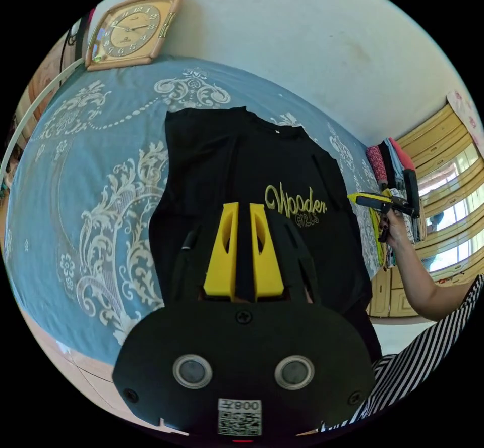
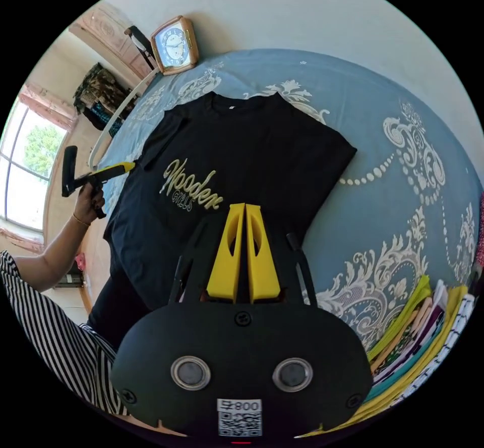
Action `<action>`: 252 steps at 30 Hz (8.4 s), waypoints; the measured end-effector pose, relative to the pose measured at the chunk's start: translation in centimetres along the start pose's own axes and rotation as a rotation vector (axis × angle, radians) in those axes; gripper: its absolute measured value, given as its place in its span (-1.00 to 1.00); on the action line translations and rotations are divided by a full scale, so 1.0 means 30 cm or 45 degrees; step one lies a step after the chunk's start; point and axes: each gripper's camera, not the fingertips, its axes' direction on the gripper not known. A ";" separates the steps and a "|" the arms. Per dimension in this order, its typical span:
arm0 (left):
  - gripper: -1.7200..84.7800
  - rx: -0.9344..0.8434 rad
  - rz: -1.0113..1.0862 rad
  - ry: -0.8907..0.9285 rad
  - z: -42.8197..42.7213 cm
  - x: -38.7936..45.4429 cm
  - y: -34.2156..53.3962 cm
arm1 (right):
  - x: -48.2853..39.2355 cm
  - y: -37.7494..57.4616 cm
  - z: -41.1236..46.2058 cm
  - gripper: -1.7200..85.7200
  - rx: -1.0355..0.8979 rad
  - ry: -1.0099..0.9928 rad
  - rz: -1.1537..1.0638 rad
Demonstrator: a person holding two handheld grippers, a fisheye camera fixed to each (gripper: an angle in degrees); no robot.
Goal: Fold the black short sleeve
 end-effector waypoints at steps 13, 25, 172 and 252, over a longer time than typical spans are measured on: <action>-0.87 -0.015 -0.074 0.046 -0.132 -0.161 0.218 | 0.287 0.544 -0.032 -0.95 0.011 -0.157 0.106; -0.66 -0.100 -0.698 0.462 -0.333 -0.605 1.013 | 0.599 1.593 -0.071 -0.82 0.058 -0.588 0.694; -0.76 -0.299 0.852 -0.356 0.382 1.470 -0.466 | -0.714 0.152 -0.394 -0.96 -0.013 0.577 -0.678; -0.91 -0.200 0.053 -0.437 0.197 1.181 0.244 | 1.247 1.395 0.015 -0.86 -0.057 -0.917 0.494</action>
